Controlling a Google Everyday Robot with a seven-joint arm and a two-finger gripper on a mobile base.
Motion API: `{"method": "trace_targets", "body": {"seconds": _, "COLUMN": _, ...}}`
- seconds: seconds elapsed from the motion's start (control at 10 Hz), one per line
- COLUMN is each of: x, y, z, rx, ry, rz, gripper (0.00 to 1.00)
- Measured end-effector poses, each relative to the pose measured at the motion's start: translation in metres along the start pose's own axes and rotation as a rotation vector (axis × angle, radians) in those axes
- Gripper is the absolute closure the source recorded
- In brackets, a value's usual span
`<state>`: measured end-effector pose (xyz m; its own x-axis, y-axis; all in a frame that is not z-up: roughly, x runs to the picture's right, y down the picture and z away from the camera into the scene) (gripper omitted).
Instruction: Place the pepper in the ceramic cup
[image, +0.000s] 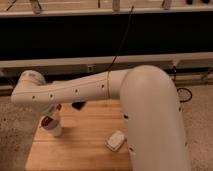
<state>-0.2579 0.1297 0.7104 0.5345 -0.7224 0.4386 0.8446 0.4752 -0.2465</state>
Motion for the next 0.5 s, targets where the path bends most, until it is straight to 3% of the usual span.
{"method": "trace_targets", "body": {"seconds": 0.2, "x": 0.003, "y": 0.003, "z": -0.002, "rx": 0.013, "ry": -0.005, "rz": 0.012, "gripper": 0.24}}
{"method": "trace_targets", "body": {"seconds": 0.5, "x": 0.008, "y": 0.012, "z": -0.004, "rx": -0.005, "ry": 0.003, "rz": 0.028, "gripper": 0.54}}
